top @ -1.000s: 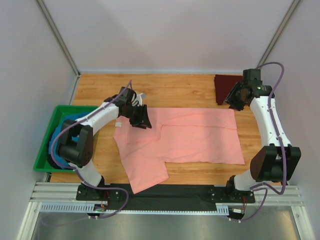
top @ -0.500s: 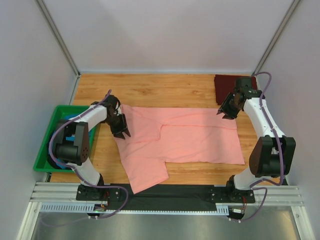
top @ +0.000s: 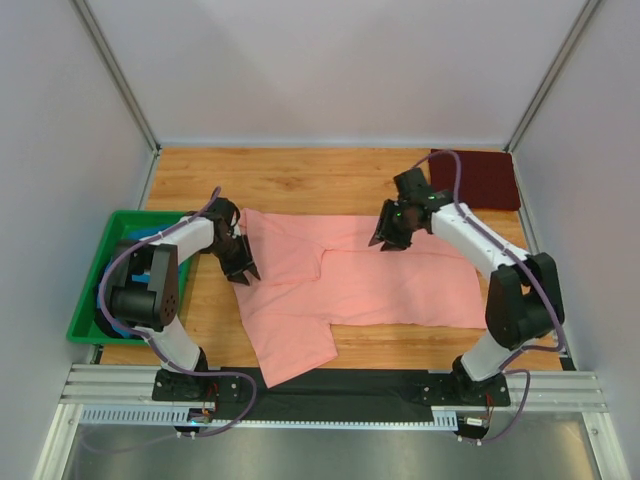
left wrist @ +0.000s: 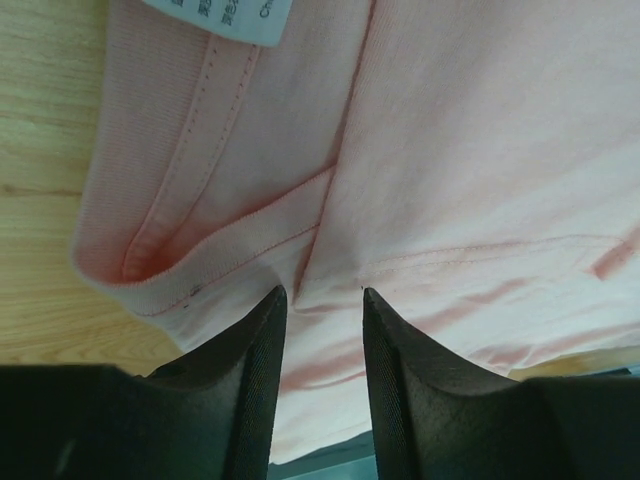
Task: Fold and stack the t-shirts
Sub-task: Fold the tshirt
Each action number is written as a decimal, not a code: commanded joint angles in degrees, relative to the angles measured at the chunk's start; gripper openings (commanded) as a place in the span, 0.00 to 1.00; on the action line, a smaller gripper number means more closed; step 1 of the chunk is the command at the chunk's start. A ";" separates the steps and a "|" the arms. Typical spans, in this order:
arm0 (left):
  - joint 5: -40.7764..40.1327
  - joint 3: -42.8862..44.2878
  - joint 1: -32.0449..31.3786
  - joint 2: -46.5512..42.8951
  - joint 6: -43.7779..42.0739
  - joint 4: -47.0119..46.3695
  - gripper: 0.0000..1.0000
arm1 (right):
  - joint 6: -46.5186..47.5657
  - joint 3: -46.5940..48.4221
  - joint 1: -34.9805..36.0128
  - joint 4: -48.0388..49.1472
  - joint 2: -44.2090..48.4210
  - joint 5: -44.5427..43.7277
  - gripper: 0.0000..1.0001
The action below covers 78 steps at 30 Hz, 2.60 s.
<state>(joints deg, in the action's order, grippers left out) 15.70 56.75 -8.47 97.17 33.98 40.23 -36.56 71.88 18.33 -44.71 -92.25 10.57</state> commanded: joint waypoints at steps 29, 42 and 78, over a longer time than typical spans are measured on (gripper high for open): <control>2.40 1.17 0.30 -4.79 3.81 3.54 0.00 | -8.89 6.00 22.01 18.43 -21.58 4.02 0.10; 0.29 1.43 0.21 -6.99 8.21 10.22 0.00 | -6.78 5.91 22.02 16.94 -17.80 2.35 0.00; -9.01 11.52 -4.19 -3.74 13.93 17.08 0.36 | -1.94 3.98 18.95 9.12 -10.86 -2.04 0.23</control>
<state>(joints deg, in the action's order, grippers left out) 11.18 61.71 -12.43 94.04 50.57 54.46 -40.88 73.67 39.46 -32.60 -108.29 11.33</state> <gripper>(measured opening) 0.358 0.213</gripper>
